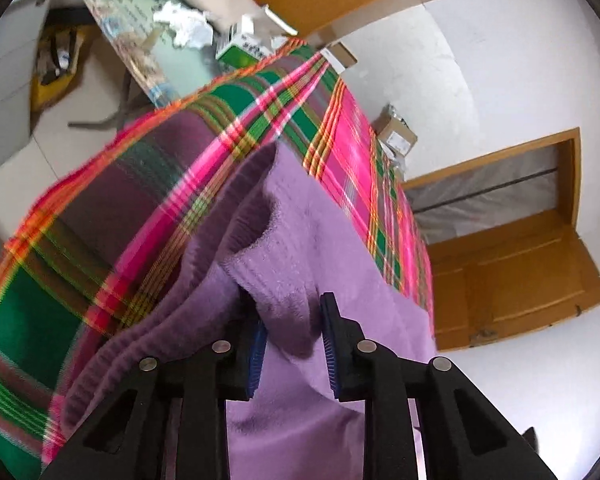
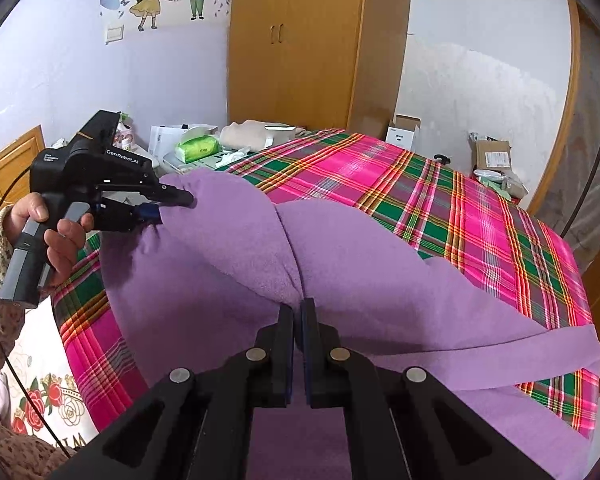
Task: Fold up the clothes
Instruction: 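Lift the pants with both grippers and fold them over onto the bed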
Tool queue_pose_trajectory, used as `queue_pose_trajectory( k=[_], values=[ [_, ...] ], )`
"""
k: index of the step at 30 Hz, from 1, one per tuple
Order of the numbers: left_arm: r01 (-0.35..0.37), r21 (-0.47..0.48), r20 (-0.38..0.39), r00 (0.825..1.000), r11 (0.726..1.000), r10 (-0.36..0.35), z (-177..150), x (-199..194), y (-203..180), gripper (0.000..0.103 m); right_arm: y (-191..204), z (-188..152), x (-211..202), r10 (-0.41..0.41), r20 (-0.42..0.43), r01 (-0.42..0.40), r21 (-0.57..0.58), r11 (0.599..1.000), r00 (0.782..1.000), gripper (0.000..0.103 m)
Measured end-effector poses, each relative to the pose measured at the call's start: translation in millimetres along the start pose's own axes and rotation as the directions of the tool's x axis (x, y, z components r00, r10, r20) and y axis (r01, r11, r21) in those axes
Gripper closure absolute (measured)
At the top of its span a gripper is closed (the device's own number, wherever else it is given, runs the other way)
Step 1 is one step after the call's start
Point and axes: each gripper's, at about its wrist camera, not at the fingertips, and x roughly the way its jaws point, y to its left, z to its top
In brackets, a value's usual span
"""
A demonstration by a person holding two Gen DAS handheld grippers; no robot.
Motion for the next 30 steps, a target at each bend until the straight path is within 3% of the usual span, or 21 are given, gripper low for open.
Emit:
queue_pose_trajectory(
  k=[1, 6, 12, 20, 30],
  values=[
    [-0.006, 0.009, 0.009, 1.0, 1.0, 0.006, -0.1, -2.6, -2.3, 0.089, 0.1, 0.1, -0.9, -0.001, 0.004, 0.001, -0.001, 1.0, 1.0, 0.099],
    [0.002, 0.047, 0.075, 0.997, 0.999, -0.006, -0.7, -23.2, -14.5, 0.097, 4.1, 2.1, -9.9, -0.012, 0.03, 0.012, -0.013, 1.0, 0.999, 0.099],
    [0.001, 0.125, 0.14, 0.99, 0.992, -0.019, -5.8, -53.3, -38.8, 0.097, 6.1, 4.0, -31.7, -0.029, 0.078, 0.03, -0.012, 0.999, 0.997, 0.099],
    [-0.027, 0.151, 0.157, 0.988, 0.988, 0.003, -16.6, -75.4, -33.4, 0.097, 29.3, 4.0, -64.0, -0.048, 0.124, 0.058, -0.079, 0.995, 0.991, 0.099],
    [-0.103, 0.146, 0.123, 0.989, 0.984, 0.085, -37.6, -68.0, -5.8, 0.097, 39.0, -31.4, -44.3, 0.003, 0.025, -0.002, -0.045, 0.999, 1.0, 0.099]
  ],
)
